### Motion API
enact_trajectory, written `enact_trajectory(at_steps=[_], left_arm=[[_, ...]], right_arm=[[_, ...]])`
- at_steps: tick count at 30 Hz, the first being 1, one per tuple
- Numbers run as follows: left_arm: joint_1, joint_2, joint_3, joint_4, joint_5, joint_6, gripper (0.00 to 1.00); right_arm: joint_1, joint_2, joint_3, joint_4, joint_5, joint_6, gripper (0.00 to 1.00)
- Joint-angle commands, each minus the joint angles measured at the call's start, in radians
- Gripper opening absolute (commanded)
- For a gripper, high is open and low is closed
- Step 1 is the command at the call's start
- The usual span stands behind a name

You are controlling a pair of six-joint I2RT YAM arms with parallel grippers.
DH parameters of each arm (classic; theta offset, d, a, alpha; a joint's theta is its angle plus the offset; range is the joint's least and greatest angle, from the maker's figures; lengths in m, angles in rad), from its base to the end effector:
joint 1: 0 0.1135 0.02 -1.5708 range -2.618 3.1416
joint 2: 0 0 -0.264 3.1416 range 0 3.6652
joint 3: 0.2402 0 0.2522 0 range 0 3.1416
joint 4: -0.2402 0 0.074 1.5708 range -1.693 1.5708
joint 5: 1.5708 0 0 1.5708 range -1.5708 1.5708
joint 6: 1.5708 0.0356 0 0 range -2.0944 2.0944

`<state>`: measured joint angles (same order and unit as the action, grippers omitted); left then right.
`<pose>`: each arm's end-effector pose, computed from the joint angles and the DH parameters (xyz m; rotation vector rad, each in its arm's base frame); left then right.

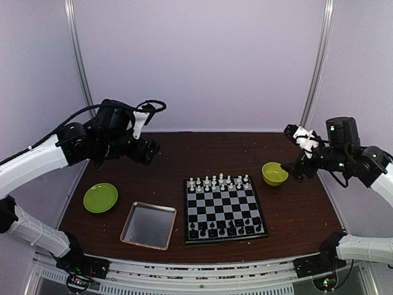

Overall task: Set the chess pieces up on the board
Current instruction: Reset both arms

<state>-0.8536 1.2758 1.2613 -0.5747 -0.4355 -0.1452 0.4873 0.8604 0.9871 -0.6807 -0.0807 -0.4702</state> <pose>0.1936 -0.1992 0.3635 0.4924 2.0429 -0.1288 0.1545 0.0851 0.3465 -1.0207 1.8630 0.0959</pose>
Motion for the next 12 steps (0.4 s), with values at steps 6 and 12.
enact_trajectory(at_steps=[6,12], left_arm=[[0.099,-0.243,-0.248,0.427,-0.447,0.058,0.98],[0.134,-0.206,-0.263,0.375,-0.464,0.044,0.98]], right_arm=[[-0.123,-0.113,-0.122,0.331,0.195,0.305,0.99],[-0.264,-0.131,-0.202,0.417,0.088,0.395,1.0]])
